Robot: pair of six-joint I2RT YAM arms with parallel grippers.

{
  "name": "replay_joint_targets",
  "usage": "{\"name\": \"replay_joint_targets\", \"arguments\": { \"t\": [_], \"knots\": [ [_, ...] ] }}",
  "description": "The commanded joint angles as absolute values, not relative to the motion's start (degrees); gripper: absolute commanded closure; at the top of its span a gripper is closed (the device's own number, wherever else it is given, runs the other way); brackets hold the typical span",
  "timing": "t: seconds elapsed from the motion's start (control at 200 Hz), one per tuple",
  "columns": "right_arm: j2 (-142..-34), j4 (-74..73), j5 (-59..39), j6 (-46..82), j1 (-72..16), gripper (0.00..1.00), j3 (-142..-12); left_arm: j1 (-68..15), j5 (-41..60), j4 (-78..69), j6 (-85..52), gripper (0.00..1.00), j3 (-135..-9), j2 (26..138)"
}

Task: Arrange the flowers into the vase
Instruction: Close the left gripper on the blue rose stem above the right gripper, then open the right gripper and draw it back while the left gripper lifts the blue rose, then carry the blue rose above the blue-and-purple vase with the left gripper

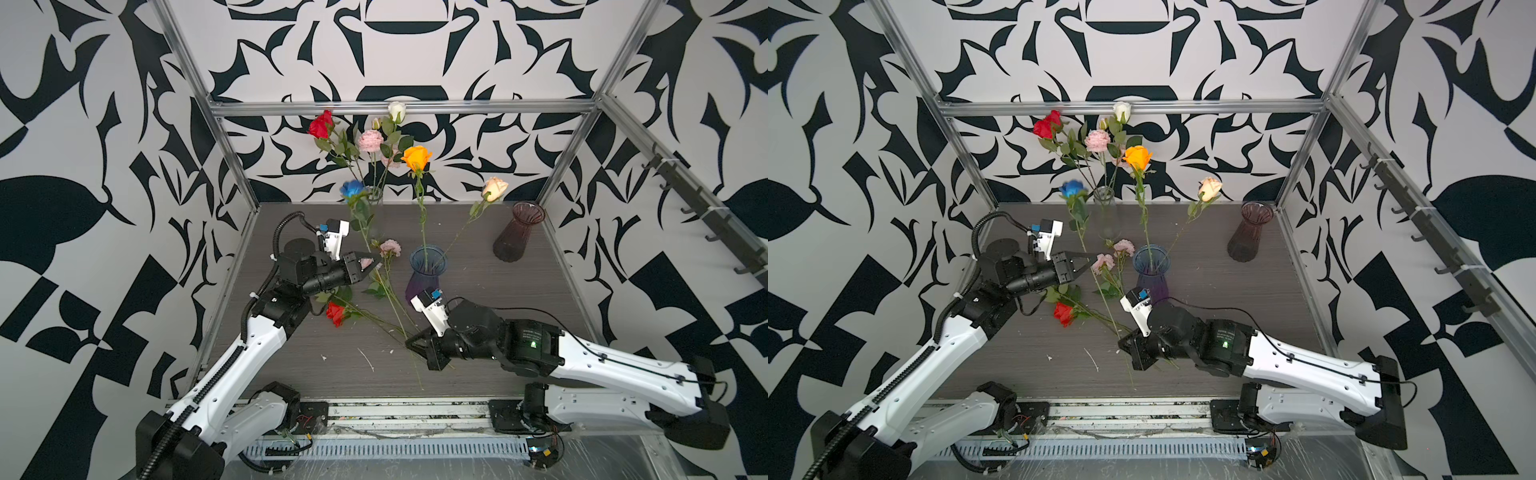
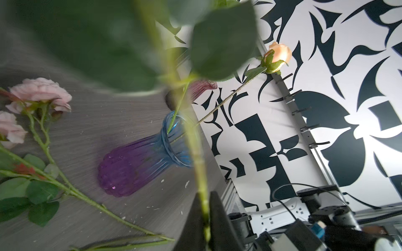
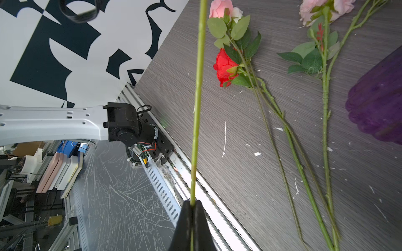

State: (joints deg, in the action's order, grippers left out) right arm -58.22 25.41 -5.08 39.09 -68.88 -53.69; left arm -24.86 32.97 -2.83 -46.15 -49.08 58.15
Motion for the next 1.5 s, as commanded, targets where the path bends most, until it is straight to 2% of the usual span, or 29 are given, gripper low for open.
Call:
{"name": "replay_joint_targets", "arguments": {
  "t": [0.0, 0.045, 0.155, 0.23, 0.275, 0.345, 0.495, 0.575, 0.78, 0.975, 1.26, 1.37, 1.49],
  "knots": [
    [-57.8, 23.4, -4.7, 39.3, -69.3, 1.0, -53.6, -24.6, 33.5, -4.4, -46.1, 1.0, -51.4, 58.6],
    [-57.6, 23.5, -4.1, 39.3, -69.3, 0.99, -53.5, -24.5, 33.7, -4.5, -46.1, 1.0, -51.6, 58.8],
    [-55.5, 25.5, -0.1, 39.4, -69.3, 0.72, -53.4, -24.5, 34.5, -5.2, -45.9, 1.0, -52.2, 59.2],
    [-52.1, 28.8, 5.1, 39.0, -69.3, 0.63, -53.7, -24.5, 35.1, -5.4, -45.9, 1.0, -52.8, 59.4],
    [-49.7, 31.0, 8.5, 38.9, -69.3, 0.62, -53.5, -24.5, 35.4, -5.7, -45.8, 0.99, -53.3, 59.6],
    [-44.7, 36.5, 18.3, 39.1, -69.2, 0.55, -53.0, -24.5, 35.7, -5.7, -45.4, 0.99, -54.8, 60.2],
    [-34.3, 52.6, 37.4, 45.9, -69.2, 0.58, -49.5, -24.6, 36.0, -5.4, -42.4, 0.97, -61.8, 63.3],
    [-29.1, 59.3, 42.3, 51.4, -69.2, 0.59, -46.5, -24.6, 36.1, -5.3, -40.5, 0.96, -67.6, 66.4],
    [-17.6, 56.0, 39.3, 51.9, -69.2, 0.61, -36.4, -26.2, 32.5, -5.0, -32.2, 0.88, -84.0, 76.9],
    [-20.2, 49.2, 36.9, 48.7, -69.2, 0.59, -30.5, -29.4, 29.4, -5.8, -23.7, 0.87, -97.1, 86.6],
    [-32.1, 41.8, 32.3, 41.6, -69.2, 0.58, -30.8, -41.3, 20.0, -11.7, 0.8, 0.87, -98.3, 91.6],
    [-33.6, 42.1, 32.1, 41.0, -69.2, 0.58, -31.6, -42.3, 18.8, -11.5, 1.6, 0.88, -99.2, 92.8],
    [-30.5, 42.2, 32.3, 41.0, -69.2, 0.58, -30.9, -42.4, 18.0, -11.5, 1.4, 0.9, -100.7, 93.1]
  ]
}}
